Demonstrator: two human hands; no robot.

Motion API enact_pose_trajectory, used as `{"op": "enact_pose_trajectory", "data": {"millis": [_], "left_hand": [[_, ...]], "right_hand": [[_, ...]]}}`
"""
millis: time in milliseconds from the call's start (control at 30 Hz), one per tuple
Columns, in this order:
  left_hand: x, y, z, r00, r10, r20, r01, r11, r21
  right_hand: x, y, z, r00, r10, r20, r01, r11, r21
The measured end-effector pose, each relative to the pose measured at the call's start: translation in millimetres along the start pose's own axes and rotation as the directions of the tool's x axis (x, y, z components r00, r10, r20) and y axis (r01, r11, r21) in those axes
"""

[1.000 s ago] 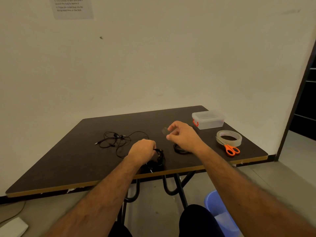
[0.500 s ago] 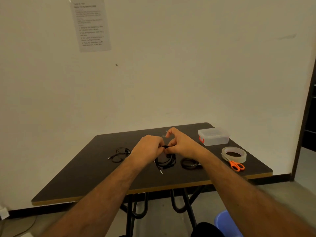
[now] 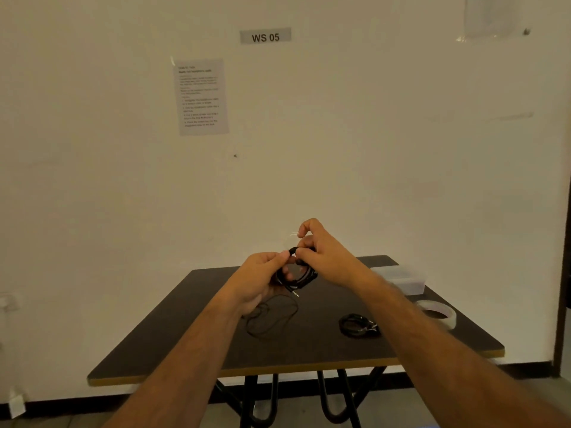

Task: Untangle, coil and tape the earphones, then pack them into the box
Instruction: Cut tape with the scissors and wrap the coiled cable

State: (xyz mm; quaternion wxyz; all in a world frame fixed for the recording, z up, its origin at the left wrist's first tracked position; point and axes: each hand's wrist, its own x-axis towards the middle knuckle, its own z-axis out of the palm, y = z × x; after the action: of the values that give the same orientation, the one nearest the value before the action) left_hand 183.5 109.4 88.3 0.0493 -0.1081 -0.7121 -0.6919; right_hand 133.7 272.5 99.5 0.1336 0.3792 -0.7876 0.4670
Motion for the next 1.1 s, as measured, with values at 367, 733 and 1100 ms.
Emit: {"op": "enact_pose_trajectory", "data": {"millis": [367,733,1100], "left_hand": [[-8,15,17,0.973,-0.004,-0.23,-0.019,0.995,-0.097],[-9,20,26,0.906,0.277,-0.318,-0.224,0.955,0.195],[-11,27,28,0.889,0.388,-0.242,-0.297,0.892,0.341]], "right_hand": [[-2,-21,11,0.987,-0.079,-0.142,0.071,0.996,-0.061],[-4,-33,8,0.987,-0.034,-0.154,0.06,0.984,0.166],[-9,-45,-18,0.983,0.002,-0.182,0.06,0.94,0.336]]}}
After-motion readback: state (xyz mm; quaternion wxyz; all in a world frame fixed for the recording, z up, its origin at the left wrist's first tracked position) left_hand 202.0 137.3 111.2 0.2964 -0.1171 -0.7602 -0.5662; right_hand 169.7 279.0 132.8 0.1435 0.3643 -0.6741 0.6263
